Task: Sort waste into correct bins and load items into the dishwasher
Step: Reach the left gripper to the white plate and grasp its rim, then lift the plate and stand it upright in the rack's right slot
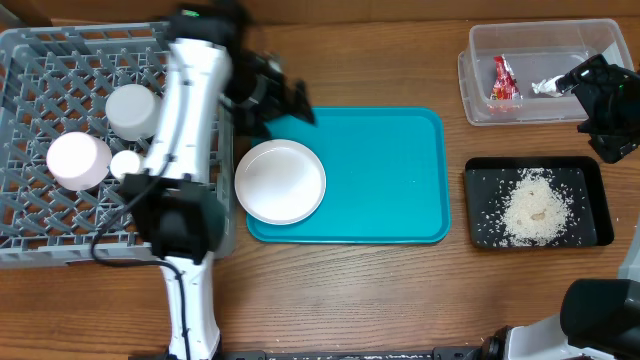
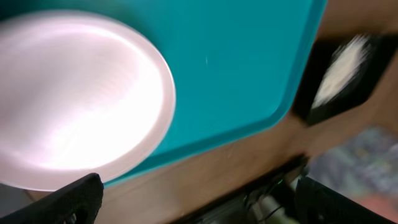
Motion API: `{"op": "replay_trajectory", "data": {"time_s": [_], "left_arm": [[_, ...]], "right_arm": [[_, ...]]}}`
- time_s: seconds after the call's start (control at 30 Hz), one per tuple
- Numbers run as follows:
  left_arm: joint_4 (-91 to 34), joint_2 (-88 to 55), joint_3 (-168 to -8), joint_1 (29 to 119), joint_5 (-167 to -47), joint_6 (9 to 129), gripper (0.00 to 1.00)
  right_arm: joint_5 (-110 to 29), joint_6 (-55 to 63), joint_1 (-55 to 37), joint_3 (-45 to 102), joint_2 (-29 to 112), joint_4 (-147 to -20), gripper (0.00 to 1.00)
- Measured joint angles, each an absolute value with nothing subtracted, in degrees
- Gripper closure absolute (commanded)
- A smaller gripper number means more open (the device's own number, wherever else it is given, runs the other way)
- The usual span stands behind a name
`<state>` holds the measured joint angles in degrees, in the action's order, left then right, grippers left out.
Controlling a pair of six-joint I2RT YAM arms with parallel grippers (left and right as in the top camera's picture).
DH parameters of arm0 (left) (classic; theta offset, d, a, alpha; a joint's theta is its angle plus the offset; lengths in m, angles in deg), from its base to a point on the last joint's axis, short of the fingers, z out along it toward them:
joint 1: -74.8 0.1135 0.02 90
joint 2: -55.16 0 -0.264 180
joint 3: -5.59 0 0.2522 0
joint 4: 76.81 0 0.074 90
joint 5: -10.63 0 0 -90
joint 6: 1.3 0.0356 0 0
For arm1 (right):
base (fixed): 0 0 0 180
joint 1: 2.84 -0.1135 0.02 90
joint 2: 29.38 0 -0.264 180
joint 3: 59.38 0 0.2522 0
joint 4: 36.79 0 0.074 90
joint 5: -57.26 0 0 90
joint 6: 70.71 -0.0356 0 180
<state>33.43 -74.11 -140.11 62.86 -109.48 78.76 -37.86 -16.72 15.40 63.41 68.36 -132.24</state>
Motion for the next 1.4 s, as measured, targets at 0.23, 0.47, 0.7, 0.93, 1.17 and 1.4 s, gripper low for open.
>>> {"op": "replay_trajectory", "data": {"time_s": [0.23,0.47,0.7,0.93,1.17,1.4], "left_arm": [[30.7,-74.2,-130.1,47.4,-94.0,69.7,0.13],[24.0,-74.2,-126.2,40.6,-79.3,56.0,0.30],[11.9,-74.2,-119.3,40.8,-74.7,50.8,0.64],[5.9,-74.2,-112.8,40.8,-74.6,49.8,0.61],[1.2,-74.0,-107.9,40.8,-74.1,49.5,0.80],[2.9,-73.3,-107.4,40.8,-72.7,49.6,0.96]], "right_arm": [[-37.9,-16.7,15.4,63.4,68.4,-132.2,0.00],[-37.9,-16.7,15.4,63.4,68.4,-132.2,0.00],[-37.9,-16.7,15.4,63.4,68.4,-132.2,0.00],[-37.9,-16.7,15.4,63.4,68.4,-132.2,0.00],[-37.9,-16.7,15.4,63.4,68.4,-132.2,0.00],[-37.9,-16.7,15.4,63.4,68.4,-132.2,0.00]]}}
